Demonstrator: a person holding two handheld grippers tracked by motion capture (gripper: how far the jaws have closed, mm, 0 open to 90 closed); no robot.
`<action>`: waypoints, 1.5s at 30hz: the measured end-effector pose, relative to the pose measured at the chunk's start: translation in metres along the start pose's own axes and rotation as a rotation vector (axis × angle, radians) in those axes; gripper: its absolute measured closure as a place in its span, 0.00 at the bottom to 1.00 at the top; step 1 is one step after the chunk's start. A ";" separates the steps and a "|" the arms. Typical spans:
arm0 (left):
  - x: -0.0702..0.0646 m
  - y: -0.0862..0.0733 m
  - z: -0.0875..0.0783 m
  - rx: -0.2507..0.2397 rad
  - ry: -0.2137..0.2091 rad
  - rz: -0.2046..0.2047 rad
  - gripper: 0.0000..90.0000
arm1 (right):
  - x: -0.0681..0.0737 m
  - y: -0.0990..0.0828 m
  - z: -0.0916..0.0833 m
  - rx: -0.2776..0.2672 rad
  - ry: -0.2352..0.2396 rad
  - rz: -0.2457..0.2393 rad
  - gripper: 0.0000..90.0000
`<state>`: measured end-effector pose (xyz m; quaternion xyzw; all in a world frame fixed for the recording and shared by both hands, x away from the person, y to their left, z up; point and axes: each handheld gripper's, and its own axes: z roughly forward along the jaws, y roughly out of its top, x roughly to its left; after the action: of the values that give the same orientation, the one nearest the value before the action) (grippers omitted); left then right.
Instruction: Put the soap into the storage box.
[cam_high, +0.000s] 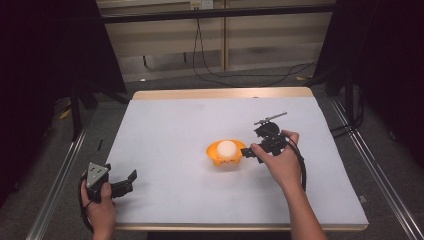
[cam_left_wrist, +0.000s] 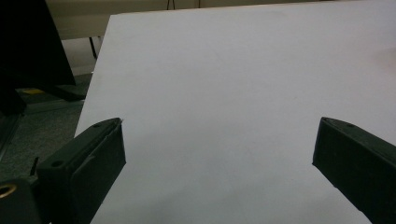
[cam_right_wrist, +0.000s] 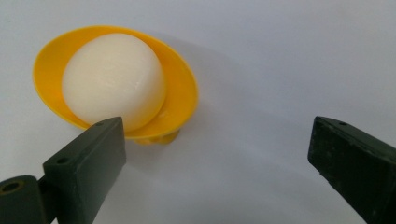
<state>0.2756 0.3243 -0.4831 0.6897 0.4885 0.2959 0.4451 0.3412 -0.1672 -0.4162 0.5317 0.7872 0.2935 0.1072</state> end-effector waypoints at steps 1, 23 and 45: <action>0.000 0.000 0.000 0.000 0.000 0.000 0.03 | -0.002 -0.001 -0.001 0.000 -0.002 0.003 0.05; 0.000 0.000 0.000 0.000 0.002 0.006 0.03 | -0.039 -0.040 -0.015 -0.034 -0.051 0.061 0.03; -0.001 0.000 0.000 0.000 0.000 0.007 0.03 | -0.060 -0.077 -0.028 -0.105 -0.081 0.071 0.00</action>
<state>0.2754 0.3237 -0.4832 0.6915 0.4860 0.2976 0.4438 0.2931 -0.2515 -0.4462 0.5642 0.7465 0.3161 0.1564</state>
